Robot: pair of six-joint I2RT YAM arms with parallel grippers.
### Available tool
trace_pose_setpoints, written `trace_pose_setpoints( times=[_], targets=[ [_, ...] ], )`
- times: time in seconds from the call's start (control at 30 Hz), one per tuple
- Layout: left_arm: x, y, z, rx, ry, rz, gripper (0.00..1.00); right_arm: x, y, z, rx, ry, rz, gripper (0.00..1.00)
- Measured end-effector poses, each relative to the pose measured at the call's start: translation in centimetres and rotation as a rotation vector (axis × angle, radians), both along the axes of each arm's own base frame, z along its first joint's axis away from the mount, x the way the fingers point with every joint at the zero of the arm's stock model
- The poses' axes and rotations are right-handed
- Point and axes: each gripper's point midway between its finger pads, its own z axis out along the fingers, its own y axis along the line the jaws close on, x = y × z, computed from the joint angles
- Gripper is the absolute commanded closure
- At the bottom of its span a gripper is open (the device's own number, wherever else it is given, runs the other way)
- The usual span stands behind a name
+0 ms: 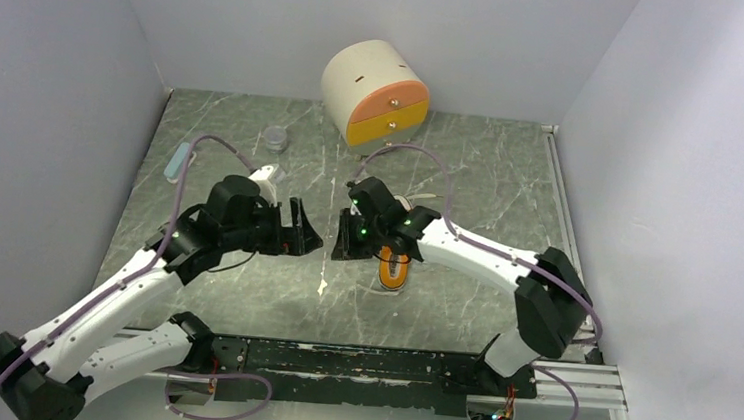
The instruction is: Tie the shoes
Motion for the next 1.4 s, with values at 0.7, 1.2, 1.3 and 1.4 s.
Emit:
trace_pose_setpoints(
  times=[0.7, 1.2, 1.3, 1.4],
  targets=[
    [4.6, 1.4, -4.5, 0.025, 0.123, 0.144, 0.04, 19.3, -8.0, -0.9, -0.403, -0.177, -0.152, 0.34],
    [3.7, -1.4, -8.4, 0.115, 0.207, -0.134, 0.03, 25.0, -18.2, -6.9, -0.463, 0.164, -0.849, 0.37],
    [3.7, -2.2, -8.1, 0.126, 0.189, -0.170, 0.03, 24.7, -17.9, -8.3, -0.460, 0.206, -0.914, 0.40],
    [3.6, -3.0, -7.7, 0.132, 0.174, -0.199, 0.03, 24.7, -18.1, -9.9, -0.470, 0.237, -0.971, 0.45]
  ],
)
